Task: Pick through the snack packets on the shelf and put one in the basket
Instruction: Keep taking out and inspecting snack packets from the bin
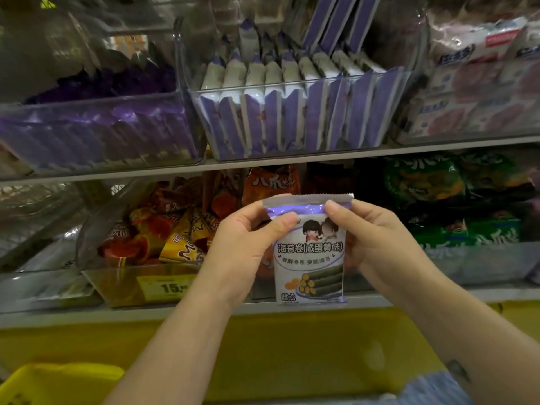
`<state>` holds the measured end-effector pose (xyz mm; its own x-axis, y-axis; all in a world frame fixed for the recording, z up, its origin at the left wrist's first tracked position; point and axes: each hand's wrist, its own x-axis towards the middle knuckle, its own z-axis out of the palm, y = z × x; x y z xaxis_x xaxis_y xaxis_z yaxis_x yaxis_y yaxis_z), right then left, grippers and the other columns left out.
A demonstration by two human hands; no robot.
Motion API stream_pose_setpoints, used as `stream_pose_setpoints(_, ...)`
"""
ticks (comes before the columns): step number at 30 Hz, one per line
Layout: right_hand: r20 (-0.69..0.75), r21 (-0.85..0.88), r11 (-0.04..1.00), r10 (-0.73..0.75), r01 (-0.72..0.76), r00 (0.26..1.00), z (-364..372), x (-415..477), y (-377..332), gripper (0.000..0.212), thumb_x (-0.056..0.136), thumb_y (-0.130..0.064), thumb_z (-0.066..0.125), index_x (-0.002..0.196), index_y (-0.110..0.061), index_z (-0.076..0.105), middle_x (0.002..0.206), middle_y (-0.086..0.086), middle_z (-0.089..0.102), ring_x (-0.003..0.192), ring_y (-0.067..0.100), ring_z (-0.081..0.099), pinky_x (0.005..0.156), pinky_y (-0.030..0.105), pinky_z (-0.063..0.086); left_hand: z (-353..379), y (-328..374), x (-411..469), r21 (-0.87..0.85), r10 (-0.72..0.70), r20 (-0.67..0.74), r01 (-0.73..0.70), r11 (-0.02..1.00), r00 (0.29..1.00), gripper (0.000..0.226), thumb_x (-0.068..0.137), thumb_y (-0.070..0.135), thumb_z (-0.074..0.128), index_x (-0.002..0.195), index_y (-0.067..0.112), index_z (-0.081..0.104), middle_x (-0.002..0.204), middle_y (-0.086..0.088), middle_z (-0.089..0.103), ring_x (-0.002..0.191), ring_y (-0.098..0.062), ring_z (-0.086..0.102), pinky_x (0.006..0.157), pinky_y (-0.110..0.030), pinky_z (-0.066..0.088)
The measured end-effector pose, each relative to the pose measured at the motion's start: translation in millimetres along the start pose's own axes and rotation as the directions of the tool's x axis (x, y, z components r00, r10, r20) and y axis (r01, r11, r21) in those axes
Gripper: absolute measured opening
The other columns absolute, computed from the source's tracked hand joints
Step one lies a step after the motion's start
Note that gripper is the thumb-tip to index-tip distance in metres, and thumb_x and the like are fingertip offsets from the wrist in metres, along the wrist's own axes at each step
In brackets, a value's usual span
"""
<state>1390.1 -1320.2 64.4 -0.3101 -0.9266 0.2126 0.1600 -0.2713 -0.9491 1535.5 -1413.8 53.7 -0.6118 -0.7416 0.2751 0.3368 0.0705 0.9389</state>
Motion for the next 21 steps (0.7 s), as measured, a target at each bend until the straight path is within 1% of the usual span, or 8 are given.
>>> stream_pose_setpoints(3, -0.034, -0.017, 1.000, 0.010, -0.011, 0.999, 1, 0, 2, 0.020, 0.077, -0.029, 0.064, 0.084, -0.017, 0.078, 0.077, 0.013, 0.075, 0.067, 0.024, 0.074, 0.047, 0.026, 0.053, 1, 1, -1, -0.088, -0.085, -0.027, 0.082, 0.993, 0.996, 0.020, 0.071, 0.019, 0.072, 0.089, 0.020, 0.079, 0.095, -0.008, 0.076, 0.082, -0.018, 0.073, 0.063, -0.027, 0.058)
stream_pose_setpoints(6, -0.021, -0.033, 0.999, 0.021, -0.022, 1.000, 2, -1, 2, 0.030, 0.082, -0.035, 0.060, 0.090, -0.012, 0.077, 0.087, 0.017, 0.076, 0.074, 0.026, 0.075, 0.050, 0.027, 0.055, -1, 2, 0, -0.099, -0.126, -0.070, 0.119, 0.988, 0.990, 0.013, 0.071, 0.025, 0.070, 0.078, 0.018, 0.079, 0.085, -0.006, 0.075, 0.075, -0.015, 0.070, 0.061, -0.029, 0.059)
stream_pose_setpoints(10, -0.019, -0.090, 0.996, 0.023, -0.025, 1.000, 2, 1, 3, 0.040, 0.083, -0.045, 0.054, 0.085, -0.013, 0.078, 0.085, 0.014, 0.076, 0.072, 0.021, 0.074, 0.052, 0.024, 0.054, -2, 2, 0, -0.074, -0.130, -0.101, 0.123, 0.990, 0.986, 0.023, 0.074, 0.033, 0.065, 0.080, 0.017, 0.080, 0.086, -0.007, 0.076, 0.073, -0.012, 0.071, 0.056, -0.025, 0.057)
stream_pose_setpoints(13, -0.012, -0.084, 0.996, 0.037, -0.038, 0.999, 1, 4, 6, 0.041, 0.083, -0.049, 0.049, 0.083, -0.021, 0.079, 0.084, 0.010, 0.077, 0.075, 0.018, 0.075, 0.055, 0.024, 0.055, -2, 1, 0, -0.059, -0.140, -0.105, 0.135, 0.989, 0.985, 0.029, 0.078, 0.039, 0.059, 0.083, 0.020, 0.080, 0.087, -0.006, 0.076, 0.076, -0.013, 0.070, 0.062, -0.028, 0.057)
stream_pose_setpoints(15, -0.020, -0.088, 0.995, 0.041, -0.042, 0.999, -2, 6, 7, 0.042, 0.090, -0.050, 0.045, 0.093, -0.023, 0.077, 0.087, 0.008, 0.077, 0.082, 0.018, 0.075, 0.062, 0.027, 0.057, -2, 1, 0, -0.063, -0.146, -0.111, 0.140, 0.988, 0.983, 0.030, 0.079, 0.041, 0.058, 0.084, 0.021, 0.080, 0.087, -0.006, 0.076, 0.077, -0.014, 0.070, 0.068, -0.032, 0.056)
stream_pose_setpoints(18, -0.036, -0.112, 0.993, 0.024, -0.027, 0.999, -8, 8, 7, 0.030, 0.101, -0.035, 0.041, 0.113, -0.029, 0.068, 0.079, 0.000, 0.076, 0.072, 0.012, 0.072, 0.059, 0.025, 0.053, -3, 2, -1, -0.084, -0.141, -0.137, 0.131, 0.988, 0.980, 0.029, 0.079, 0.040, 0.058, 0.085, 0.021, 0.079, 0.087, -0.007, 0.076, 0.076, -0.014, 0.070, 0.071, -0.032, 0.056)
stream_pose_setpoints(20, -0.069, -0.137, 0.990, 0.004, -0.014, 0.998, -12, 10, 7, 0.027, 0.100, -0.028, 0.045, 0.115, -0.028, 0.067, 0.086, 0.004, 0.077, 0.075, 0.016, 0.070, 0.058, 0.024, 0.052, -4, 4, -1, -0.094, -0.131, -0.152, 0.118, 0.989, 0.980, 0.028, 0.080, 0.038, 0.058, 0.086, 0.020, 0.078, 0.086, -0.008, 0.076, 0.074, -0.014, 0.070, 0.068, -0.030, 0.058)
stream_pose_setpoints(21, -0.071, -0.133, 0.991, 0.002, -0.011, 0.997, -13, 11, 6, 0.026, 0.099, -0.029, 0.047, 0.112, -0.027, 0.069, 0.091, 0.006, 0.076, 0.079, 0.019, 0.070, 0.060, 0.025, 0.053, -4, 4, -1, -0.094, -0.125, -0.156, 0.111, 0.989, 0.980, 0.027, 0.080, 0.038, 0.058, 0.086, 0.020, 0.078, 0.086, -0.008, 0.076, 0.073, -0.014, 0.071, 0.066, -0.029, 0.059)
